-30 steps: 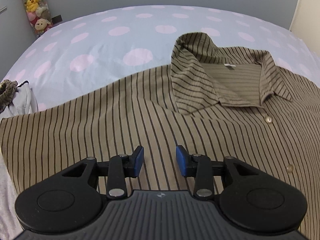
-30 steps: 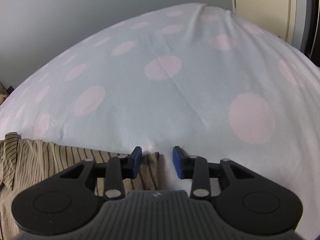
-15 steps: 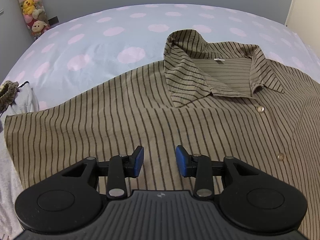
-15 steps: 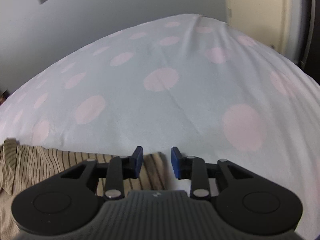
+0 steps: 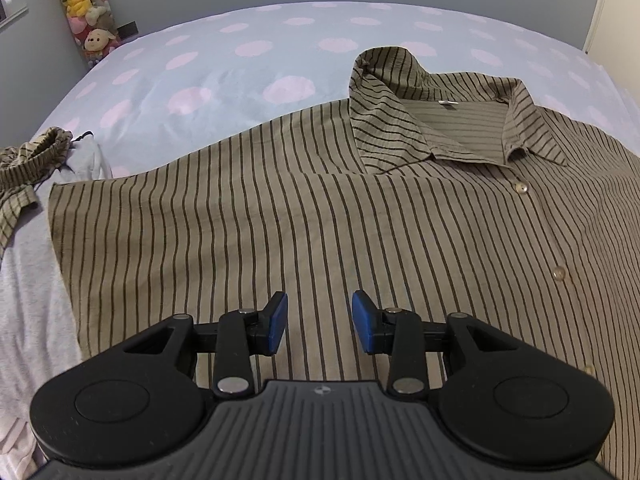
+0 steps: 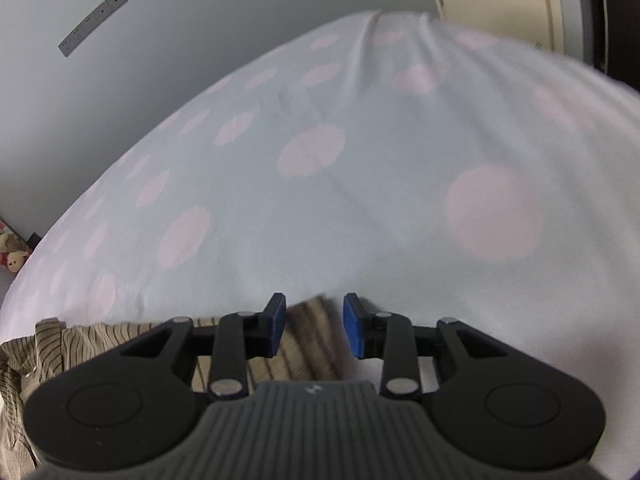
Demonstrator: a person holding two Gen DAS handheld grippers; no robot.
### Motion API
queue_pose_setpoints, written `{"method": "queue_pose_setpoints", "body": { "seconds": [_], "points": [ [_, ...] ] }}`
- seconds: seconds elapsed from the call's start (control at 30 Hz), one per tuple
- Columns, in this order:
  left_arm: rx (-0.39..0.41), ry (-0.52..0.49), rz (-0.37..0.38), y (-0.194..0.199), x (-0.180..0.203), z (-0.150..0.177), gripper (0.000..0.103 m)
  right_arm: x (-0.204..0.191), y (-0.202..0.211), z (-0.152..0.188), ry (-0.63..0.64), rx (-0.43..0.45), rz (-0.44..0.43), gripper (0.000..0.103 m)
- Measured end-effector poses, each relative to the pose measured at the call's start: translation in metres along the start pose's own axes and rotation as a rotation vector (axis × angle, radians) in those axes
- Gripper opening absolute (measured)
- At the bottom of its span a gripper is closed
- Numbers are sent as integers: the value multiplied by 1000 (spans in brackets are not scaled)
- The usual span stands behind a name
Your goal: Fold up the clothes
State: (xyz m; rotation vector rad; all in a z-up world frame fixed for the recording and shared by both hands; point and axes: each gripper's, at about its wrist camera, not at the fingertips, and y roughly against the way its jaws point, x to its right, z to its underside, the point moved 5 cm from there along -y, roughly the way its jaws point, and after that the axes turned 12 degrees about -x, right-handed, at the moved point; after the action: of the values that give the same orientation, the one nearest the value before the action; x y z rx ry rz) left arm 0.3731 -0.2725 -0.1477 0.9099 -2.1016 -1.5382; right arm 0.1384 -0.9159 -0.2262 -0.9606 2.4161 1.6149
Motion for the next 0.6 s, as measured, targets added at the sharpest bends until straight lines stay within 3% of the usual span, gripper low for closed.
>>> {"method": "queue_pose_setpoints", "body": {
  "seconds": [0.03, 0.07, 0.33, 0.6],
  "points": [
    [-3, -5, -2, 2, 1, 0, 34, -3, -2, 0, 18, 13, 10, 24],
    [-7, -11, -2, 2, 2, -1, 34, -5, -2, 0, 30, 15, 14, 1],
    [12, -18, 56, -6, 10, -11, 34, -46, 41, 3, 144, 35, -14, 2],
    [64, 6, 164, -2, 9, 2, 34, -158, 87, 13, 332, 30, -21, 2]
  ]
}}
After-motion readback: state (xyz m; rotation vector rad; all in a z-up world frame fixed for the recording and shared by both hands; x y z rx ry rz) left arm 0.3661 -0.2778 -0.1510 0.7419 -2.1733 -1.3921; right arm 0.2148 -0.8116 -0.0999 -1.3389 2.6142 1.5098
